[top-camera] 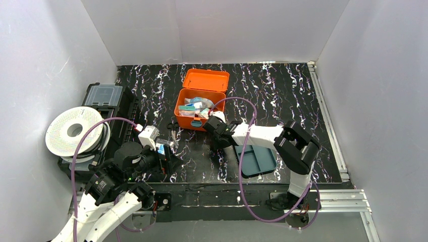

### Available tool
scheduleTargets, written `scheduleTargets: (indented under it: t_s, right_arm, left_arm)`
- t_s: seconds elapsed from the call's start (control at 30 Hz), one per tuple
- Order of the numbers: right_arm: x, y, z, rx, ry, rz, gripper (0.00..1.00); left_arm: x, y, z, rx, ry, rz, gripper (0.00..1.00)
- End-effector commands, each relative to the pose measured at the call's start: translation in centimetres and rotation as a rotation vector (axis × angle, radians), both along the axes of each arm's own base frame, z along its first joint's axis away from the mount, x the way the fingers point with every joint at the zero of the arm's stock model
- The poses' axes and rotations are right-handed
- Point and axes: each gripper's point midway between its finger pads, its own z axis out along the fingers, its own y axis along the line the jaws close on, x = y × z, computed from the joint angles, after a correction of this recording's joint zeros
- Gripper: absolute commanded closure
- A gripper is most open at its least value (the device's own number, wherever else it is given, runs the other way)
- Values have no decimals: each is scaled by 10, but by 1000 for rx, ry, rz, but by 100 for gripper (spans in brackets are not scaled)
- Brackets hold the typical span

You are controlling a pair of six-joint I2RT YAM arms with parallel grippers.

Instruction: Organize the medicine kit

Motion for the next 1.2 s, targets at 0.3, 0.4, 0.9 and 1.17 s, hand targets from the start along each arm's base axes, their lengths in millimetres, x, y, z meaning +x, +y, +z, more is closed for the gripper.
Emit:
scheduleTargets:
  t_s: [0.3,0.4,0.9,1.17]
  right_arm:
    - [-8,6,32,8,-51,29,85]
    - [-7,4,51,28,-81,29,85]
    - [-6,-48,80,-11,-180,-23,85]
    - [-3,-67,67,5,-156,-74,85]
  left_arm:
    - [0,-2,-4,12,1,-19,2]
    - [0,-2,-4,14,1,-19,2]
    - [1,-2,-4,13,1,-16,2]
    - [1,-2,-5,15,4,-13,2]
